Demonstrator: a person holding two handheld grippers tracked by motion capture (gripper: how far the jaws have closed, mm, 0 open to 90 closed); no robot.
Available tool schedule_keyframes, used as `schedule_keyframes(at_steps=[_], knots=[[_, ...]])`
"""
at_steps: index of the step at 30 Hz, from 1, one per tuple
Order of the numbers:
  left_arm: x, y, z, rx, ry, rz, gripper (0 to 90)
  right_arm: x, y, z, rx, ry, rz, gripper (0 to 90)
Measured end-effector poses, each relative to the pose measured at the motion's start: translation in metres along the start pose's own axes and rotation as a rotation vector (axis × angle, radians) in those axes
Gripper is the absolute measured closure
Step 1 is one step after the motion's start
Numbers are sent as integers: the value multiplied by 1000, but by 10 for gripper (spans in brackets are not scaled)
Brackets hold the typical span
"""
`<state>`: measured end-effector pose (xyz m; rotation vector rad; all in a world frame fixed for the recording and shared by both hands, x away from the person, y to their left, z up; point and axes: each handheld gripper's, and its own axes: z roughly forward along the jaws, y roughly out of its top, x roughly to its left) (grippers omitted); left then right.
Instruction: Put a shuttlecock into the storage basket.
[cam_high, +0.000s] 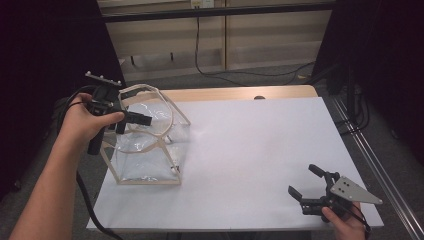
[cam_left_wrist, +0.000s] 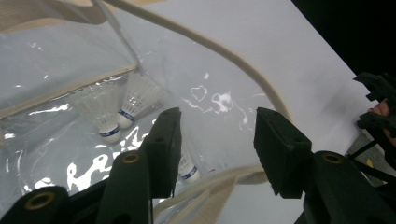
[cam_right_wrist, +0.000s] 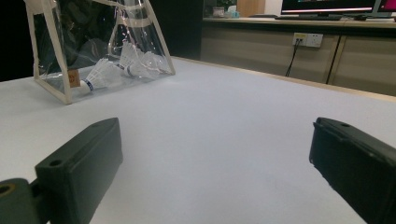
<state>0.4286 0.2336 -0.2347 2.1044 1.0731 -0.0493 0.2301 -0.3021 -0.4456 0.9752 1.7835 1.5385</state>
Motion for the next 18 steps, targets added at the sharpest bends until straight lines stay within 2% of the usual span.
schedule_keyframes(at_steps=[11, 18], knots=[[-17, 2, 6, -26, -89, 46, 396, 0, 0, 0, 1, 0, 1, 24], [-29, 3, 9, -14, -130, 89, 363, 0, 0, 0, 1, 1, 3, 24]])
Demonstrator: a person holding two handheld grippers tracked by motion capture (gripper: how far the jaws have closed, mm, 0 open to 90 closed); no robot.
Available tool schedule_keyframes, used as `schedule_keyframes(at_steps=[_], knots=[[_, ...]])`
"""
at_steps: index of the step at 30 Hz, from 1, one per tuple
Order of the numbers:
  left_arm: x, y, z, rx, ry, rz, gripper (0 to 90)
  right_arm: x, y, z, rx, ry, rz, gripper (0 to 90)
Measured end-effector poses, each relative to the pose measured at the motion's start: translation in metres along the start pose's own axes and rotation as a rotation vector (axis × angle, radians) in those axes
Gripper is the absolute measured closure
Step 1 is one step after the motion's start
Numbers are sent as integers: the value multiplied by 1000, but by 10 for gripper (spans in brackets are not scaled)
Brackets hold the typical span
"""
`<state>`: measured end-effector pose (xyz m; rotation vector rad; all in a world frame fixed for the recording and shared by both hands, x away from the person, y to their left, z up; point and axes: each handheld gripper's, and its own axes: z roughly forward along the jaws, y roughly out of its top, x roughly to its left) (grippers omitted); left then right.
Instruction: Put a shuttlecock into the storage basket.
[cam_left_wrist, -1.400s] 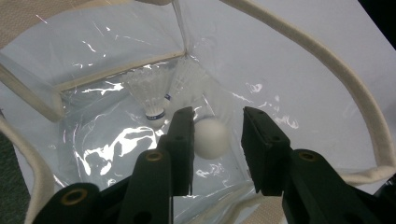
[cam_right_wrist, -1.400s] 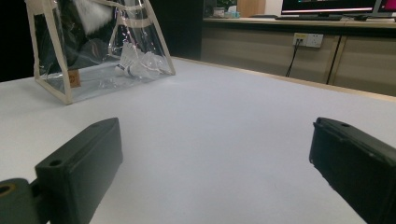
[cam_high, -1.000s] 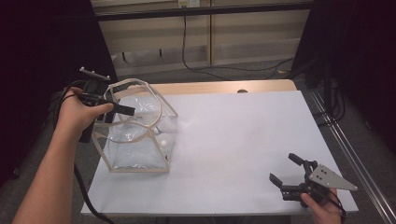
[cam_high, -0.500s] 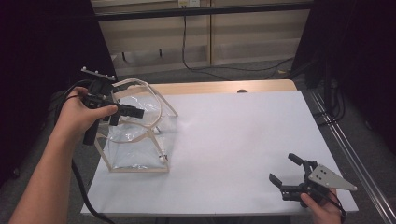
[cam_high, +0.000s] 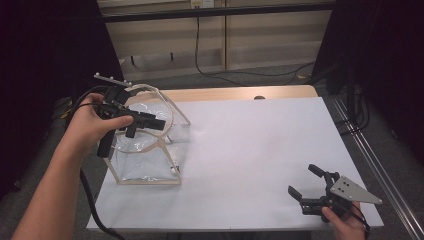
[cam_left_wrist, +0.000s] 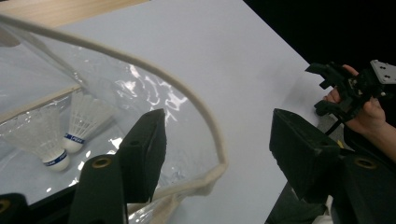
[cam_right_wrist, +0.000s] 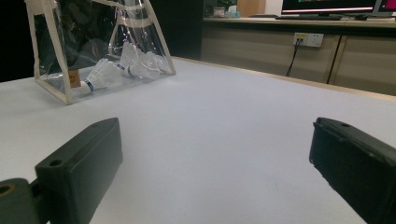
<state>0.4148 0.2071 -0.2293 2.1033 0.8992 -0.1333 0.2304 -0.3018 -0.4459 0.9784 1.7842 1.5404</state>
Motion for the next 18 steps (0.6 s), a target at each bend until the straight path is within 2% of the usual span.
schedule_keyframes(at_steps=[12, 18], knots=[[-12, 1, 10, -11, -63, 34, 323, 1, 0, -1, 0, 1, -3, 24], [-16, 0, 16, -7, -76, 50, 323, 0, 0, -2, -2, -2, -2, 24]])
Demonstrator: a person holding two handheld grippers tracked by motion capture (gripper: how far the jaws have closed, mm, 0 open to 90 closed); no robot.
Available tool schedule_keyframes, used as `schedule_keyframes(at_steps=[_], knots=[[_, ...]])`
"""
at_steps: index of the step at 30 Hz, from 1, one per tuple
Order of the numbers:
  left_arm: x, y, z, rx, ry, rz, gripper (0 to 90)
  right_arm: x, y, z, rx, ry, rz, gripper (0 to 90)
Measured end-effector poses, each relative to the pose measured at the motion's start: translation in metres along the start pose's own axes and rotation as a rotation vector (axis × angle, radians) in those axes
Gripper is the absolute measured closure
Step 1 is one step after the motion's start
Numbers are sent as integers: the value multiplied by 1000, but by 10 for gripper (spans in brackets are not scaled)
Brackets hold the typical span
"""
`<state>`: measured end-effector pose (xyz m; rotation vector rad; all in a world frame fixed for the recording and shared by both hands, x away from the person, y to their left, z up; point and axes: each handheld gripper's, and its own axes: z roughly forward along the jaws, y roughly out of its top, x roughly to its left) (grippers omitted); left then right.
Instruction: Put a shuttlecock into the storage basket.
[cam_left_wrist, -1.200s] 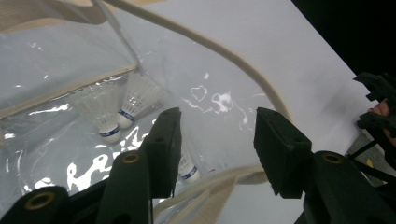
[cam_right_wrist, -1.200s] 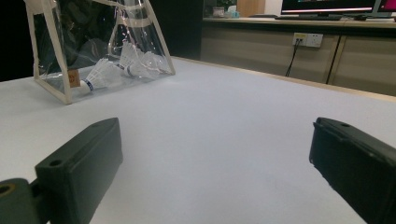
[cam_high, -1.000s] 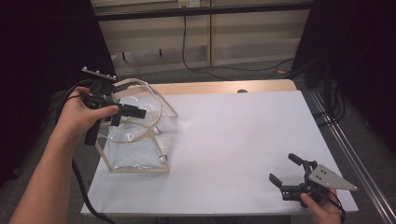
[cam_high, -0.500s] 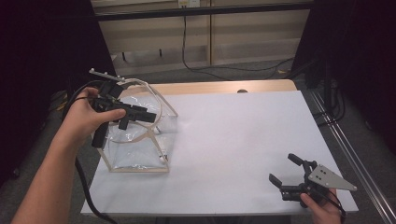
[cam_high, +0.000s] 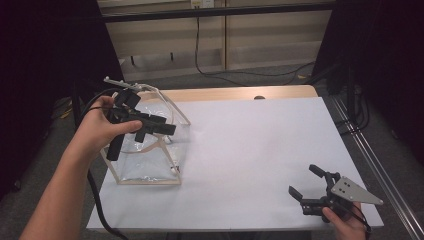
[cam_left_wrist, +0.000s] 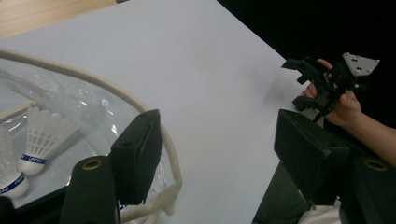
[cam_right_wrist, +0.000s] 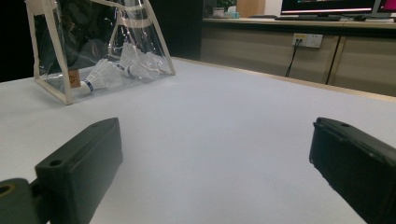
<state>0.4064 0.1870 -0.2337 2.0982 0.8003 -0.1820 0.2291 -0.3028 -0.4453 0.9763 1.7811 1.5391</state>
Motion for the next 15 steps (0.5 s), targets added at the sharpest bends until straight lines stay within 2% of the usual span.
schedule_keyframes(at_steps=[15], knots=[[-9, -6, 8, -15, -44, 40, 318, 0, 0, 0, -1, 2, -3, 24]])
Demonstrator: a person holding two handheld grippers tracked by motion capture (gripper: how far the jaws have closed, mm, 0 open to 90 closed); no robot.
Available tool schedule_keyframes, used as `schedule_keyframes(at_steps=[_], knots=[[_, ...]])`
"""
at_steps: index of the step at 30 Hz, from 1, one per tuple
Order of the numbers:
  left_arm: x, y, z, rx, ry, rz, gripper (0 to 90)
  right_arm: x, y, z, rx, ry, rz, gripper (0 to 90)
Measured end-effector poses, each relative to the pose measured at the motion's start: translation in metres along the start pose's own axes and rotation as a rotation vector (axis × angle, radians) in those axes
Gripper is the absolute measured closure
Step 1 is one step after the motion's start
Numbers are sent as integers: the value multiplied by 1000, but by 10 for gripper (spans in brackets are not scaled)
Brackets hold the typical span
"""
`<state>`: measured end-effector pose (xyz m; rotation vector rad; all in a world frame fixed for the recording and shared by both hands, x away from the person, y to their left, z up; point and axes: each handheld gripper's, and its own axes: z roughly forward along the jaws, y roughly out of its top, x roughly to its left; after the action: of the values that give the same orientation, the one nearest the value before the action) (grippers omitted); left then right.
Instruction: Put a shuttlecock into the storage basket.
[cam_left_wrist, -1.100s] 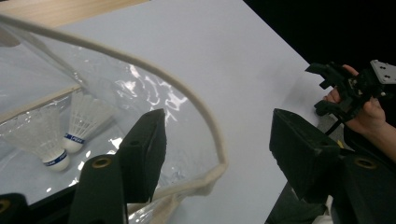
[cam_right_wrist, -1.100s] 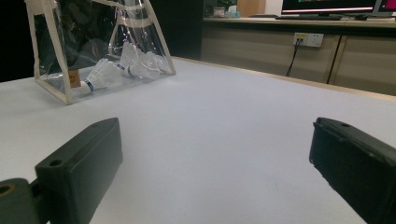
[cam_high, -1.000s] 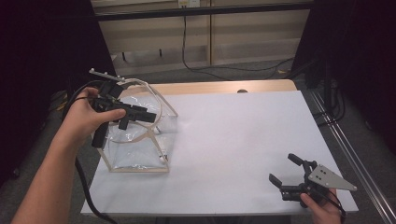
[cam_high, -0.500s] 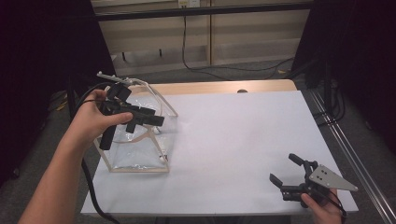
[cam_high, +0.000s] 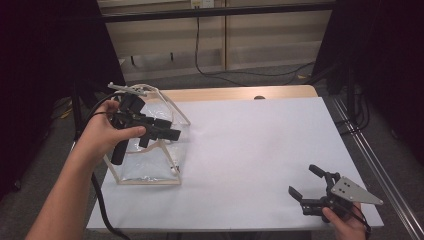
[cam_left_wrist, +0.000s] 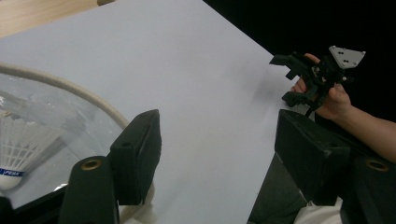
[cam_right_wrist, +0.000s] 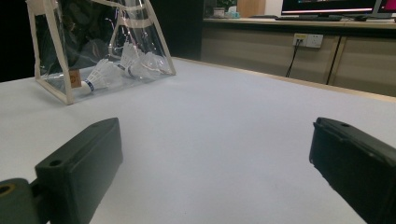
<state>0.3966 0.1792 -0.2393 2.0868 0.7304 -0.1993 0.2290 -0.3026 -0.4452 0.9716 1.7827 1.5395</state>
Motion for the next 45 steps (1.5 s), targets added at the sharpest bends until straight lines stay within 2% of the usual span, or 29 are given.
schedule_keyframes(at_steps=[13, 18, 22, 32, 45], knots=[[-8, -10, 13, 0, -26, 52, 295, 0, 0, 0, 2, 0, 2, 24], [-11, -16, 17, -20, -44, 63, 291, 0, 0, 0, 2, 0, 2, 24], [-13, -22, 23, -6, -47, 74, 275, 0, 0, 0, 1, 0, 1, 24], [-12, -36, 34, -15, -69, 76, 268, 0, 0, 0, 3, 1, 2, 24], [-15, -41, 38, -16, -73, 94, 268, 1, 0, 0, 3, 4, 4, 24]])
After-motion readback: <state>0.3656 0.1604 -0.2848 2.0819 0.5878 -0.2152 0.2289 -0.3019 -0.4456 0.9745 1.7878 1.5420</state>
